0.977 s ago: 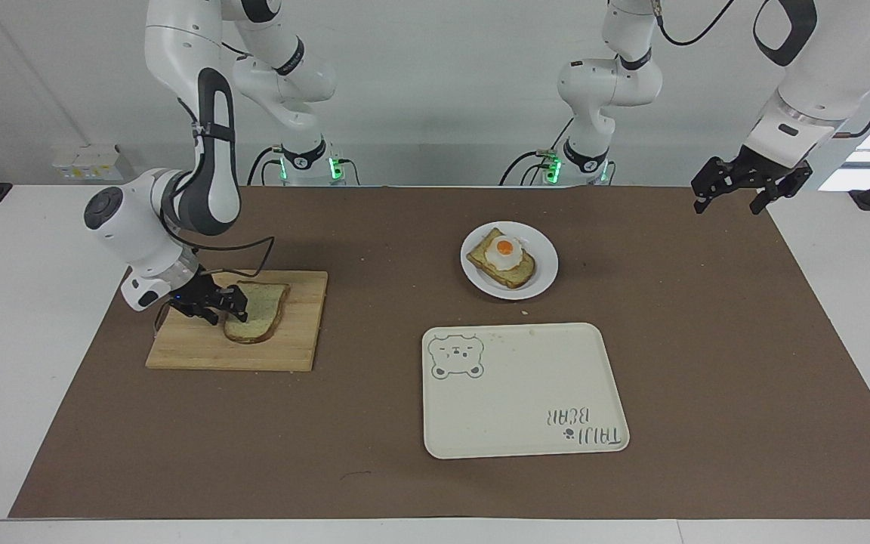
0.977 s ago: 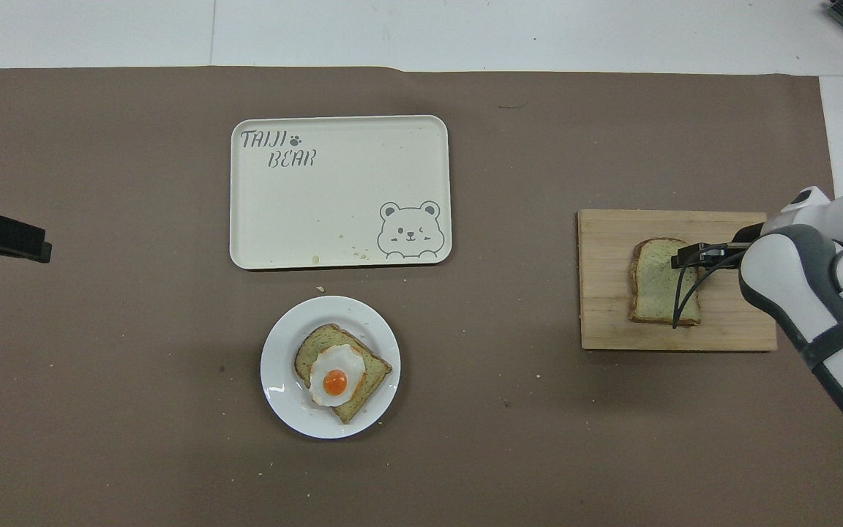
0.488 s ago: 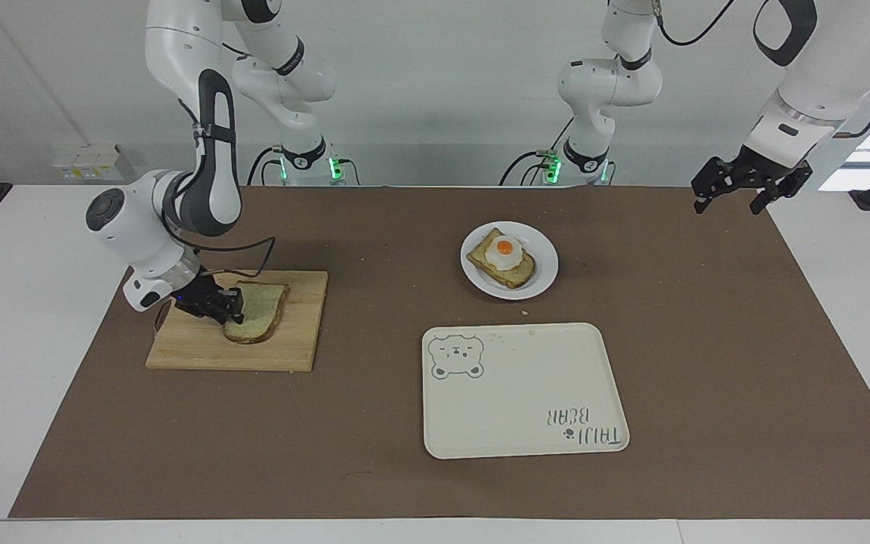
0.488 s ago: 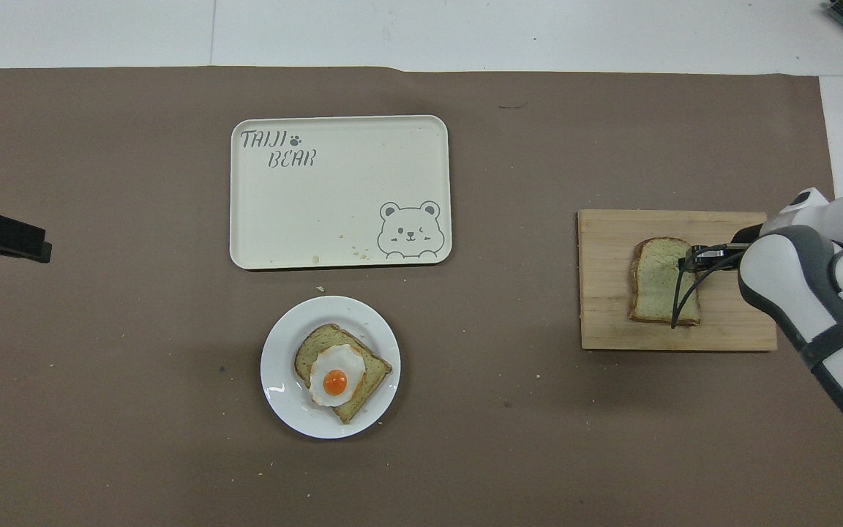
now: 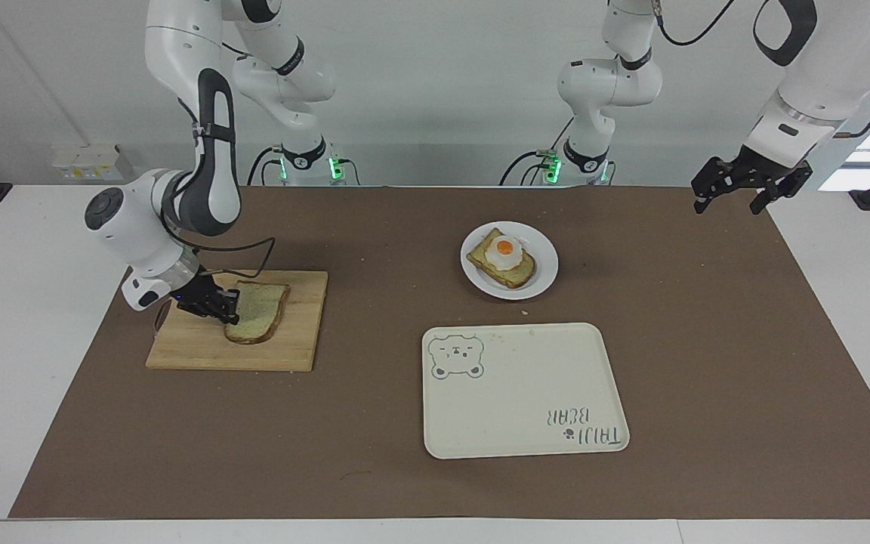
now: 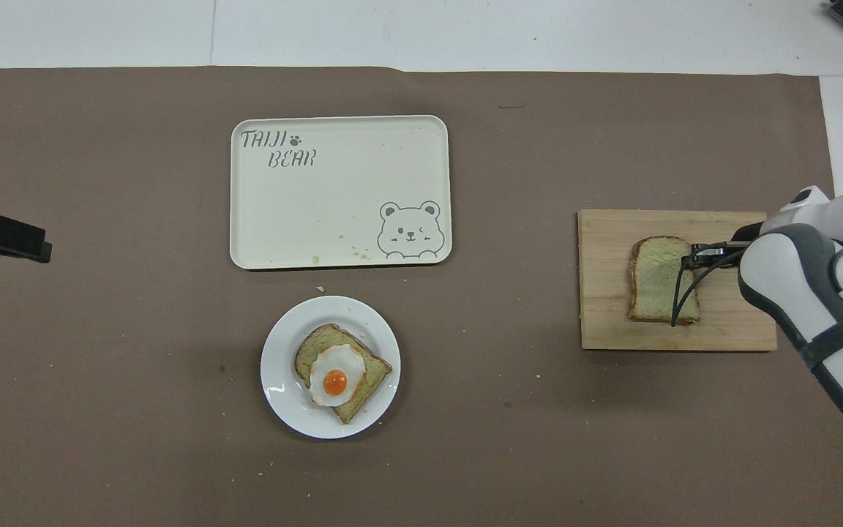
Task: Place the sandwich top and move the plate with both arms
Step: 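Carry the bread slice with the right gripper over the egg toast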
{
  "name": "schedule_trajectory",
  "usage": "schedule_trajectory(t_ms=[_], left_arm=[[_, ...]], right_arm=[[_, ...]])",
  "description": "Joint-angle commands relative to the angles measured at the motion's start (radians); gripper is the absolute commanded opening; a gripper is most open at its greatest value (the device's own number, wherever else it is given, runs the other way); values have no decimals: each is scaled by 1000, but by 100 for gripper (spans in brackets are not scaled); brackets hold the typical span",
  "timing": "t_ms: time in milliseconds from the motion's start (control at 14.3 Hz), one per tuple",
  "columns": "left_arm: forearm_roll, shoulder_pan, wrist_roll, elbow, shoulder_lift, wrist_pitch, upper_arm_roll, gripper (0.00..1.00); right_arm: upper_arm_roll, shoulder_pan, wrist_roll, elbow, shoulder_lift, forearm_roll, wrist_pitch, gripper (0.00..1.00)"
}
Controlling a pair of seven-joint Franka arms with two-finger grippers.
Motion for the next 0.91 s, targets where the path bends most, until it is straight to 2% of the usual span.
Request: schedule_trajectory(t_ms=[0,209,488,698,837], left_arm=[[11,-2,-10,7,-10,-12,1,100],[11,-2,-10,7,-9,-12,1,100],[11,-2,-10,7,-8,-12,1,100],[11,0,-10,7,-9,-12,1,100],[11,-2,-10,7,-8,-12,1,100]], right_arm=[[9,11,21,81,-11,12,-93,0],[15,54,46,213,-14,12,-271,0],[25,121,142,282,-37,31,-404,0],[98,189,254,290,-37,90,-403,0],[110,294,380,291,-37,93,-359,0]])
